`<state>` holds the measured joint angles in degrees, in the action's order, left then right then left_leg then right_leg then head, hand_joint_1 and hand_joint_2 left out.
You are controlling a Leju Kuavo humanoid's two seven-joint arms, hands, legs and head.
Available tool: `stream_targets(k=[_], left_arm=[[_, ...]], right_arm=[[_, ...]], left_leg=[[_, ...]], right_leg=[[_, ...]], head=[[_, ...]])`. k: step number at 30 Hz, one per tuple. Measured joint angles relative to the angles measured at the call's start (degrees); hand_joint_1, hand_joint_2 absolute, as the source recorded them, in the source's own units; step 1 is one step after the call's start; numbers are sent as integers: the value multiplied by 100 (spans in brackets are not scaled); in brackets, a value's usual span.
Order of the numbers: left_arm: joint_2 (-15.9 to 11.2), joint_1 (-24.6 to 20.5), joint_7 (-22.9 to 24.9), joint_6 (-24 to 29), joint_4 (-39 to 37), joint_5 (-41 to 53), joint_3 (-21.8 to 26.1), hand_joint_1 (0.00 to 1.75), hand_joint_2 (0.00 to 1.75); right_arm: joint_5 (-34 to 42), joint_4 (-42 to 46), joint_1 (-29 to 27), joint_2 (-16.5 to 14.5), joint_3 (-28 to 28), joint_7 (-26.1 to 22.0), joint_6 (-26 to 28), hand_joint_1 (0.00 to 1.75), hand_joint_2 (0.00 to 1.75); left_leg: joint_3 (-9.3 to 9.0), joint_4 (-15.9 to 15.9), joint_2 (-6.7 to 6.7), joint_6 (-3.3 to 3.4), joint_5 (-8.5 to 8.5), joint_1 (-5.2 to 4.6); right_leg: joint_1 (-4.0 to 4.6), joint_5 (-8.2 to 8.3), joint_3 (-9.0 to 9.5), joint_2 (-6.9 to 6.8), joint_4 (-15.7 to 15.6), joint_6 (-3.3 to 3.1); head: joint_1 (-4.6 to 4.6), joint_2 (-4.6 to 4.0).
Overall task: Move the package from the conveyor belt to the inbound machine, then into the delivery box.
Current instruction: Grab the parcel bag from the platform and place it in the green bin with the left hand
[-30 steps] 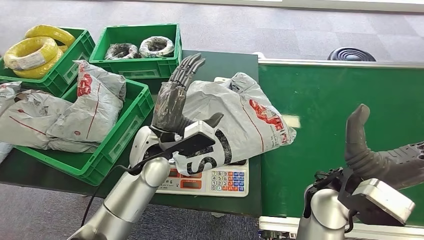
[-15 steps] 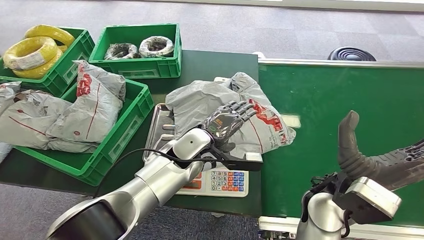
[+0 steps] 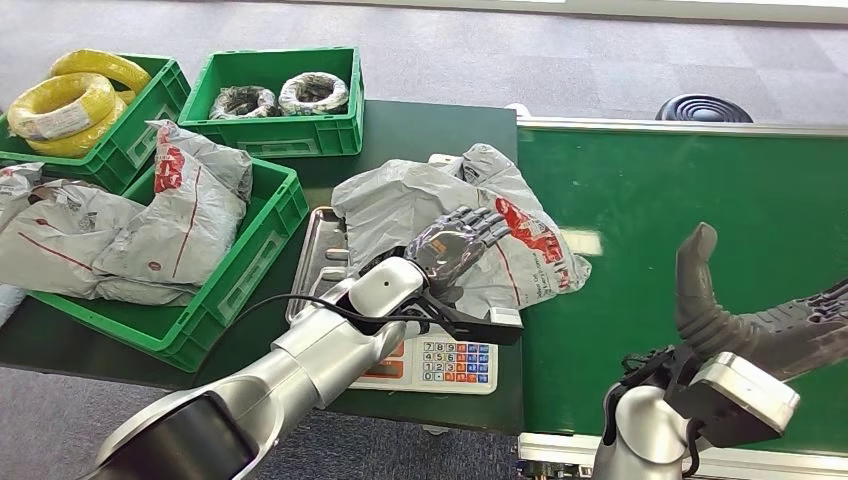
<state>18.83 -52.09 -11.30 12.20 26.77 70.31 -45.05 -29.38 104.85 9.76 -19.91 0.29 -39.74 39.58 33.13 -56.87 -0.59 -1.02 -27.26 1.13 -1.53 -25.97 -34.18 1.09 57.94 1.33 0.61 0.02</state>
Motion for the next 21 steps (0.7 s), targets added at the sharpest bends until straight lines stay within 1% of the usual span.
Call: stream_targets(k=[21], left_arm=[[1,-5,0,0,-55,0,-47,0,175]], right_arm=[[0,-2,-11,0,-1,0,0,0,175]], left_leg=[[0,0,0,0,0,0]], right_leg=[[0,0,1,0,0,0]], head=[[-1,0]])
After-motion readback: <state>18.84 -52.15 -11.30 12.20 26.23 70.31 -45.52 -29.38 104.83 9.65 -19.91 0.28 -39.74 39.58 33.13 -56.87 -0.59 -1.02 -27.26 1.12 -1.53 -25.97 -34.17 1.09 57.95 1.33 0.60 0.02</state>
